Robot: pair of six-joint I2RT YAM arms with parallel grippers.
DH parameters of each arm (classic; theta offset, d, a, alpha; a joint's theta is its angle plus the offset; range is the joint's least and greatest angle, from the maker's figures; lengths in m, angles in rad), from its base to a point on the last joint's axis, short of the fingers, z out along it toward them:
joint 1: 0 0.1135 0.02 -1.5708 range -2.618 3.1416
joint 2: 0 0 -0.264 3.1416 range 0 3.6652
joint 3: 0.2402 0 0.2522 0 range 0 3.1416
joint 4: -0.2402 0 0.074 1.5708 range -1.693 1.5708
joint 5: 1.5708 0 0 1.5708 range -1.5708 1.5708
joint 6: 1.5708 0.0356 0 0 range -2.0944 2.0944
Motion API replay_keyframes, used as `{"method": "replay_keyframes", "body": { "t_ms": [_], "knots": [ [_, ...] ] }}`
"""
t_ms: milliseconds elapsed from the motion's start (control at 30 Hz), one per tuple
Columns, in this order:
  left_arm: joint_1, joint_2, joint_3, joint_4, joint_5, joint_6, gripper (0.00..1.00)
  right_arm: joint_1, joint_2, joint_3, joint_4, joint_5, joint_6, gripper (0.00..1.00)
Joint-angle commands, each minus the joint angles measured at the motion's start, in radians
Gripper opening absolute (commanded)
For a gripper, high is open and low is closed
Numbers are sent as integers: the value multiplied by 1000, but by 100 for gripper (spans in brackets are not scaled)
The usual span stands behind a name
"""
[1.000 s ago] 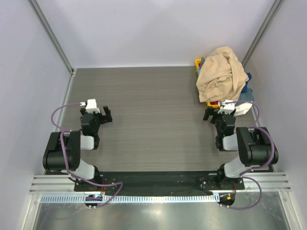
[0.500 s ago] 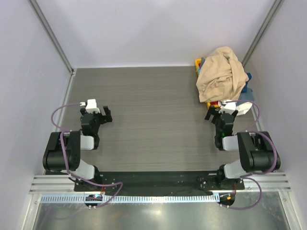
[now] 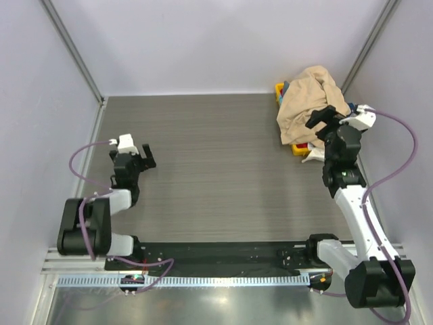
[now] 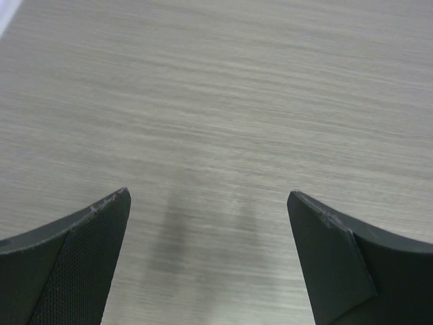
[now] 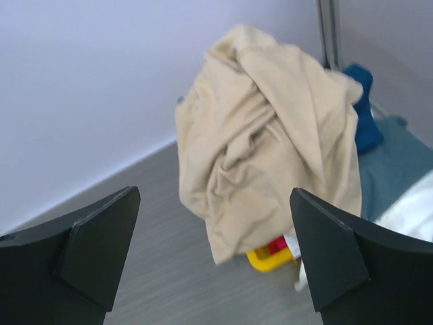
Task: Fold and stack the t-shirts
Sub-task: Grab the tshirt from the pile
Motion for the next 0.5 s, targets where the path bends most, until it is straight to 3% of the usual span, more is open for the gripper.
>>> {"method": "replay_keyframes", "body": {
  "t_ms": [0, 33, 67, 100, 167, 233, 333, 467],
  "knots": [
    [-13, -193, 220, -534, -219, -170, 100, -3, 120, 170, -298, 20, 75, 100],
    [-13, -207, 340, -646, -210, -223, 100, -3, 152, 210, -332, 33, 67, 100],
    [-13, -209, 368, -693, -190, -257, 100, -5, 222, 250, -389, 36, 61, 100],
    [-13, -199, 372, -707, -190, -469, 100, -3, 255, 322, -409, 38, 58, 100],
    [-10, -170, 353, -785, -212, -706, 100, -5, 345, 379, -432, 35, 50, 97],
    [1, -92, 357, -769, 2, -707, 100, -5, 410, 459, -446, 44, 50, 94],
    [-4, -37, 388, -814, 26, -702, 100, -35, 525, 559, -478, 46, 43, 90],
    [-4, -101, 357, -836, 3, -672, 99, -38, 635, 635, -483, 40, 53, 81]
  ]
}}
